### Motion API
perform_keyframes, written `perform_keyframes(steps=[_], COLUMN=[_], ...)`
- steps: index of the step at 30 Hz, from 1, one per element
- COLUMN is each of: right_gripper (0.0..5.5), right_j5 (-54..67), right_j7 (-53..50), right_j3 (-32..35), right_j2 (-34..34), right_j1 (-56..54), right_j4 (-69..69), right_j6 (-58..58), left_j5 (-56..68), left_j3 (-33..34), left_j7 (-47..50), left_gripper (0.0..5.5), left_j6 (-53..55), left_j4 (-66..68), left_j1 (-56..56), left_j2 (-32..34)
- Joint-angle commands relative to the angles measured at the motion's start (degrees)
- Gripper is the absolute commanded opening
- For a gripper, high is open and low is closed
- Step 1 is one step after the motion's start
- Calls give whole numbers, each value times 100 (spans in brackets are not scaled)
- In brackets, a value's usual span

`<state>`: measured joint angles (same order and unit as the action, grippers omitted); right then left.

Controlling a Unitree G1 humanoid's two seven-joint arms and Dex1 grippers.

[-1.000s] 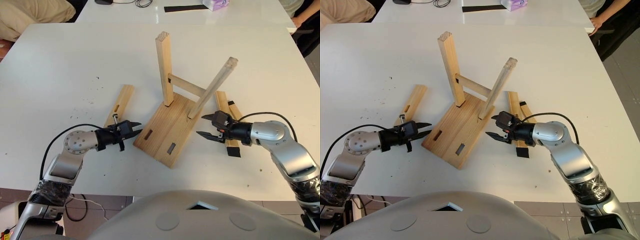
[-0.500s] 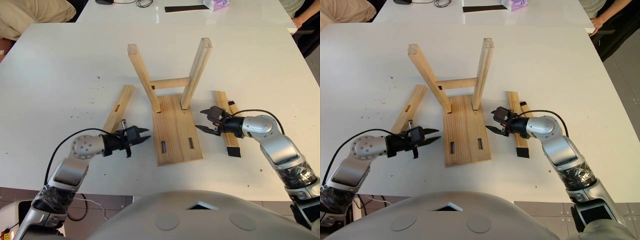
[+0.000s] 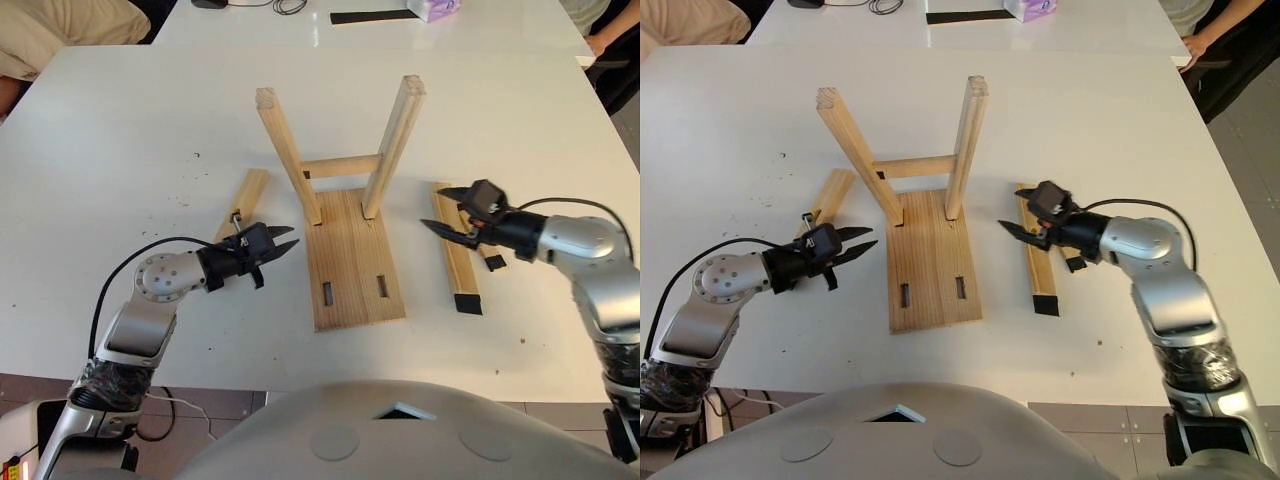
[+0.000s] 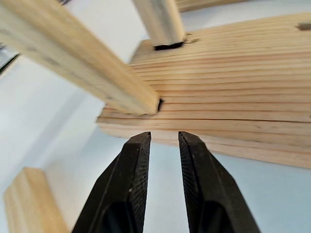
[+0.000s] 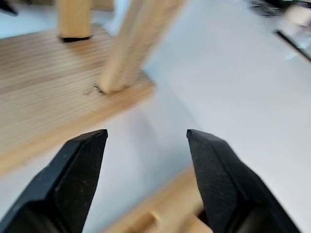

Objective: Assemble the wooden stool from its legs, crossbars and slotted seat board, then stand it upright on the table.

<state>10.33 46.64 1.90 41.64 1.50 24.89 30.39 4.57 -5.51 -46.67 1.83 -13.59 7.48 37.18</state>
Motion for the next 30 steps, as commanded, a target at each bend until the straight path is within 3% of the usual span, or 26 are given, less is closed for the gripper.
perform_keyframes(steps=[1,6,15,30], right_gripper=[302,302,302,302], right_j5=[-119,-302,269,146], right_j7=[-65,-382,-842,-788], right_j3=[763,1017,928,531], right_j2=[484,491,-224,-7], right_j1=[837,1432,952,1472], right_j4=[68,-36,-462,-402], right_j6=[188,398,1333,1202], left_j5=[-37,-101,-269,-321], left_j3=[258,349,189,121], left_j7=[400,874,1195,1306], left_gripper=[106,106,106,106], left_j6=[80,141,191,338], left_j4=[-156,-194,-145,-410], left_j1=[273,341,265,484], left_j2=[-111,-363,-580,-680])
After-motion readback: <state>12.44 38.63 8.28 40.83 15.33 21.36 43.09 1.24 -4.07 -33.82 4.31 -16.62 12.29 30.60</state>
